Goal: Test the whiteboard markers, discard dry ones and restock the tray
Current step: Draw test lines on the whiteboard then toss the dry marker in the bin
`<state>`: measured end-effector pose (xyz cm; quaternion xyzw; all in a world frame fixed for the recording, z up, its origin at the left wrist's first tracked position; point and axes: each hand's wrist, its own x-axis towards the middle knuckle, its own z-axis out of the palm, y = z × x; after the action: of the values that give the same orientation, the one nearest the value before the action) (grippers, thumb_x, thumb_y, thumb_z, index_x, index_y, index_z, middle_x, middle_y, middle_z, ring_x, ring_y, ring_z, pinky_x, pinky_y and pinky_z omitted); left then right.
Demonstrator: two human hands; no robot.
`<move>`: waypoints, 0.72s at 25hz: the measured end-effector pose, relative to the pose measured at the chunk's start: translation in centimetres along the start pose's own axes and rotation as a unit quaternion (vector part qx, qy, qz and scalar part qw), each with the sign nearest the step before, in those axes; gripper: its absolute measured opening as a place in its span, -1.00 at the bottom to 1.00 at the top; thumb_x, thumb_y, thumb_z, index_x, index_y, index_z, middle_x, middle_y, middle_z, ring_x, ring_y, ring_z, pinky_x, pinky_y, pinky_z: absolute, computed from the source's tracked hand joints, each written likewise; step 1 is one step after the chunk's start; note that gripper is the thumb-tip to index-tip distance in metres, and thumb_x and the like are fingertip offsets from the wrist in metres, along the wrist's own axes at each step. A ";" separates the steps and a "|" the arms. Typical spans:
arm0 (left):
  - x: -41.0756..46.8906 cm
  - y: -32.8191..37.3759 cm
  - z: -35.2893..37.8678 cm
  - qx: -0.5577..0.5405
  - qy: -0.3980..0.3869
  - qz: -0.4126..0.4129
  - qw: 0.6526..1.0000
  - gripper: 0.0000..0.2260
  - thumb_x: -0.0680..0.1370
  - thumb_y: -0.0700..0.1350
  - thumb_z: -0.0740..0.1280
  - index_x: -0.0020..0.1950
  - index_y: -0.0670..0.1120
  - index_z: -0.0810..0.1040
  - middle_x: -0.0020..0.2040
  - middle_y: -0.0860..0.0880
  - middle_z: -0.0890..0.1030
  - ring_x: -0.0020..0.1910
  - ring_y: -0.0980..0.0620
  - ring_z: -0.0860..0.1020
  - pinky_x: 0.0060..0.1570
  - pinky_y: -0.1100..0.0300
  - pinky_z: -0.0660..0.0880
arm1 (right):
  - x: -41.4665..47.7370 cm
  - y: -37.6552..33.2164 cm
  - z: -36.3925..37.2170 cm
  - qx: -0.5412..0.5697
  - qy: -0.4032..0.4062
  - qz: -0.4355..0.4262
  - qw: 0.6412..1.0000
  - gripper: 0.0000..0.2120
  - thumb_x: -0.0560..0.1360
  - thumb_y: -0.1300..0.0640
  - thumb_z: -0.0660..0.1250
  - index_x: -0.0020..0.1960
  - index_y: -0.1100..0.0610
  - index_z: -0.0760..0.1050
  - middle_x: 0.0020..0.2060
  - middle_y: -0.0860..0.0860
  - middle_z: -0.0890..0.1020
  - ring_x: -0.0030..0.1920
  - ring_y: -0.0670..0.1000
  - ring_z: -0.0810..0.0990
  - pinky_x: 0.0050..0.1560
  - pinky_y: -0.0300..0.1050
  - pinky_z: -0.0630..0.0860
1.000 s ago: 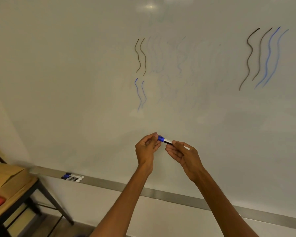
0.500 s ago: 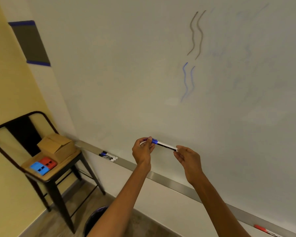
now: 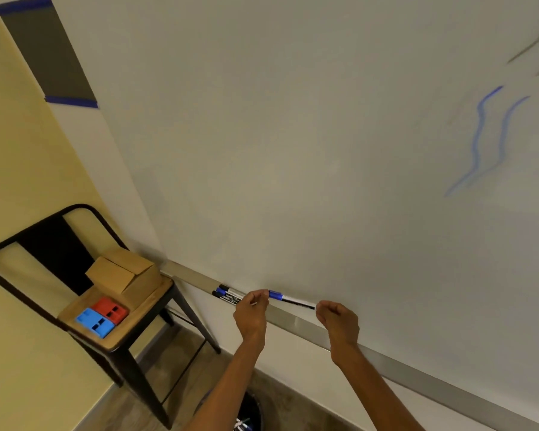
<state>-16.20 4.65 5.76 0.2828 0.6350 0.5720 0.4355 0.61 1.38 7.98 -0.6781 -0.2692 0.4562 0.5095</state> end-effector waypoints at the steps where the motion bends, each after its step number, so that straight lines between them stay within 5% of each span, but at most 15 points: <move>1: 1.3 -0.7 -0.6 0.031 -0.003 0.005 0.999 -0.93 0.52 -0.22 0.46 -0.02 -0.11 0.70 -0.11 -0.08 0.70 -0.06 -0.08 0.68 0.09 0.10 0.62 | 0.5 0.6 1.2 -0.013 0.002 0.001 1.000 -0.94 0.45 0.24 0.44 -0.16 0.12 0.67 -0.25 0.04 0.70 -0.19 0.03 0.65 -0.12 -0.22 0.50; 4: 5.3 -2.2 -1.8 0.111 -0.005 0.012 0.994 -0.93 0.50 -0.20 0.48 -0.05 -0.06 0.69 -0.11 -0.09 0.71 -0.09 -0.03 0.67 0.10 0.11 0.61 | 2.2 2.1 4.7 -0.045 0.004 0.005 0.999 -0.92 0.47 0.27 0.42 -0.13 0.13 0.66 -0.24 0.02 0.69 -0.19 0.01 0.63 -0.07 -0.18 0.53; 8: 9.8 -3.5 -2.2 0.191 -0.004 0.002 0.982 -0.90 0.51 -0.18 0.47 0.01 -0.11 0.72 -0.08 -0.06 0.71 -0.10 0.04 0.60 0.13 0.16 0.53 | 4.6 3.7 8.3 -0.101 0.006 0.027 0.995 -0.89 0.50 0.28 0.38 -0.15 0.11 0.63 -0.25 0.01 0.64 -0.26 -0.08 0.56 -0.27 -0.36 0.40; 12: 13.6 -5.3 -2.8 0.253 -0.023 -0.017 0.967 -0.87 0.55 -0.18 0.43 0.07 -0.13 0.71 -0.01 -0.06 0.70 -0.05 0.04 0.58 0.10 0.22 0.47 | 7.2 6.1 11.0 -0.155 -0.007 0.069 0.986 -0.88 0.51 0.25 0.35 -0.20 0.17 0.59 -0.30 0.04 0.60 -0.30 -0.02 0.51 -0.34 -0.31 0.38; 18: 16.2 -8.5 -3.5 0.294 -0.042 -0.060 0.953 -0.79 0.60 -0.19 0.36 0.21 -0.17 0.65 0.15 -0.12 0.67 0.16 -0.07 0.61 0.30 0.06 0.49 | 9.9 8.4 13.4 -0.177 -0.044 0.130 0.975 -0.75 0.55 0.20 0.30 -0.31 0.06 0.47 -0.37 0.00 0.53 -0.35 -0.02 0.48 -0.36 -0.25 0.41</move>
<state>-25.57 15.29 -6.39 0.3840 0.7718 0.3203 0.3928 -7.84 12.73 -4.13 -0.7662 -0.2768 0.4929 0.3055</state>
